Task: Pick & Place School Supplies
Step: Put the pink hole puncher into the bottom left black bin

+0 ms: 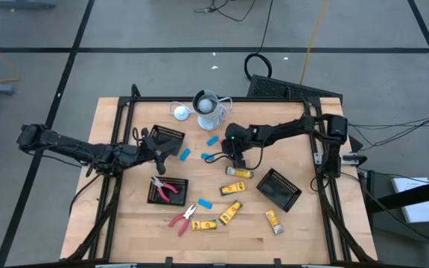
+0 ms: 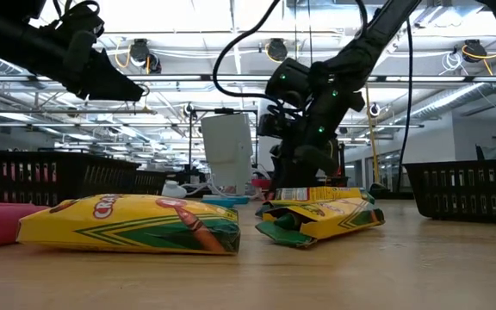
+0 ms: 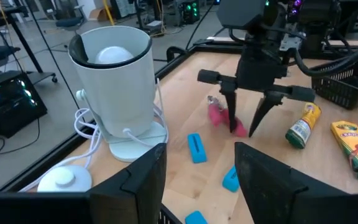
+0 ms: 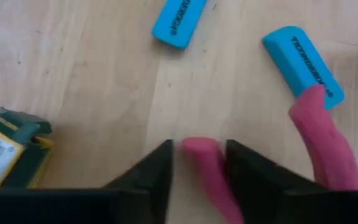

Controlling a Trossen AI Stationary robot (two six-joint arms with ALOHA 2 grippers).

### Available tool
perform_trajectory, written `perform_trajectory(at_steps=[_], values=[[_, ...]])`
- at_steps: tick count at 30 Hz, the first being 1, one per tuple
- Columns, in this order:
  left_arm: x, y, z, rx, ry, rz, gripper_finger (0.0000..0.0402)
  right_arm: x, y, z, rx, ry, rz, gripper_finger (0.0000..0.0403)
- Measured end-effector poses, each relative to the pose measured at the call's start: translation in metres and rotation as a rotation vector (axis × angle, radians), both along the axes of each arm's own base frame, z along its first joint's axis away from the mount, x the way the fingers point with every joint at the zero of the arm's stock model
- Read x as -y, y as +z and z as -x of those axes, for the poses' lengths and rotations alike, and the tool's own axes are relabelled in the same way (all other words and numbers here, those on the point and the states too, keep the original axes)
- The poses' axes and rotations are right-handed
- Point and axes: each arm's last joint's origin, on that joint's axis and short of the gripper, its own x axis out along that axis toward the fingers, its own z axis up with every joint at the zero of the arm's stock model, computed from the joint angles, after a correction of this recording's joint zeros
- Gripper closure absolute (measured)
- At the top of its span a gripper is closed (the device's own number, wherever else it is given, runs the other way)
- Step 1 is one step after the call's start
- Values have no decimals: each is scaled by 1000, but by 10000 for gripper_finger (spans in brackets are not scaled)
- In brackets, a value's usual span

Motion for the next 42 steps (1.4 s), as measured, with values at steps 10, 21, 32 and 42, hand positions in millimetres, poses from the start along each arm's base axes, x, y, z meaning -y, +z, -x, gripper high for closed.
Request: perform_trajectory(at_steps=[10, 21, 32, 42], values=[[0, 0, 0, 1, 2, -2, 211, -11, 3, -1, -9, -22, 49, 376], [2, -1, 0, -18, -35, -5, 211, -65, 85, 5, 258, 80, 91, 376], [16, 13, -3, 96, -270, -71, 211, -117, 121, -17, 691, 388, -116, 376], [17, -7, -5, 301, -395, -88, 211, -125, 127, -23, 836, 463, -117, 376]])
